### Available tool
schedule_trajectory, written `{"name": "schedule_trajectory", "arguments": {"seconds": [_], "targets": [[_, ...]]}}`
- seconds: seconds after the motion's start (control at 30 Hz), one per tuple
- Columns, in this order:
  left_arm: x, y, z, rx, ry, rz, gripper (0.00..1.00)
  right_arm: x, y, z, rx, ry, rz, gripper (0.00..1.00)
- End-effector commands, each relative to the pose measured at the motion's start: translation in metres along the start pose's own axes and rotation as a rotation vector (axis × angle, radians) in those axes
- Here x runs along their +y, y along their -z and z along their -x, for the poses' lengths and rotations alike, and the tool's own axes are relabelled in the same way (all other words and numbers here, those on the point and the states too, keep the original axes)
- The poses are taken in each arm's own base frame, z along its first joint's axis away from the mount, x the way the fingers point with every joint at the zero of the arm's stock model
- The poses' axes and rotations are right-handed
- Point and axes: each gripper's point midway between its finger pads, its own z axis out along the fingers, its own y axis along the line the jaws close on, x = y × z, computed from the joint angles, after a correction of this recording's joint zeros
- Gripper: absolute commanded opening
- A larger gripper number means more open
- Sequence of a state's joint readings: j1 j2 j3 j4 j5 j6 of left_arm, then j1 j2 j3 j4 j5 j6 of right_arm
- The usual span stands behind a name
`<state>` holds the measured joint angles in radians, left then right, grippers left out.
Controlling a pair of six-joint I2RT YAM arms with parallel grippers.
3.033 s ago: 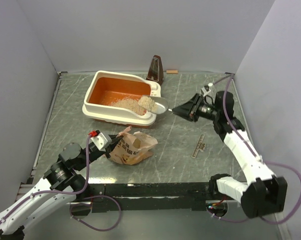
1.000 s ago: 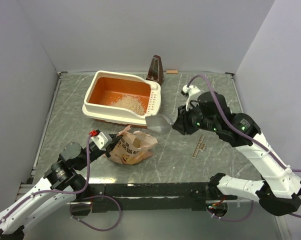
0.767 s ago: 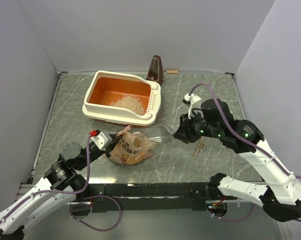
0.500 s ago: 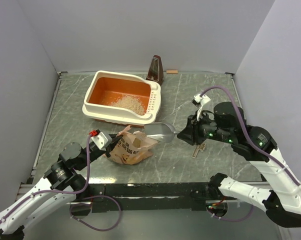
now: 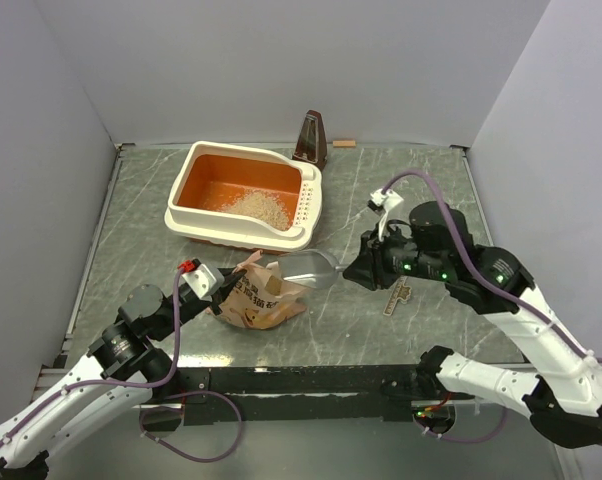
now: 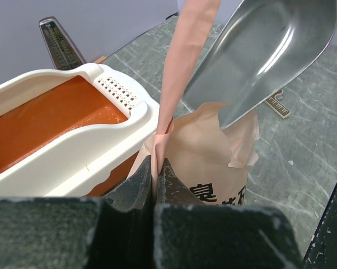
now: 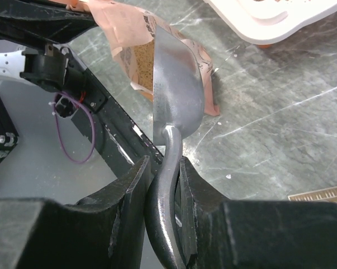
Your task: Fill the litter box with clean litter
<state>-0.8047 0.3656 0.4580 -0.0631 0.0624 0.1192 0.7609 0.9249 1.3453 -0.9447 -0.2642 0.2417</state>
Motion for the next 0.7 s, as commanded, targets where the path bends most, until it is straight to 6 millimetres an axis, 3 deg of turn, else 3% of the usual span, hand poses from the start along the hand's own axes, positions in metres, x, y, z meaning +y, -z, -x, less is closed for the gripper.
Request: {"name": "schedule_trajectory", "arguments": {"seconds": [0.0, 0.37, 0.67], "targets": [[0.005, -0.001, 0.049, -0.165, -0.014, 0.015, 0.01, 0.011, -0.018, 0.01, -0.028, 0.024, 0.056, 0.0], [-0.004, -0.003, 0.05, -0.163, -0.01, -0.037, 0.01, 0.02, -0.057, -0.023, 0.132, 0.054, 0.089, 0.0], [-0.008, -0.003, 0.051, -0.164, -0.007, -0.06, 0.01, 0.012, -0.1, -0.038, 0.302, 0.022, 0.014, 0.0]]}}
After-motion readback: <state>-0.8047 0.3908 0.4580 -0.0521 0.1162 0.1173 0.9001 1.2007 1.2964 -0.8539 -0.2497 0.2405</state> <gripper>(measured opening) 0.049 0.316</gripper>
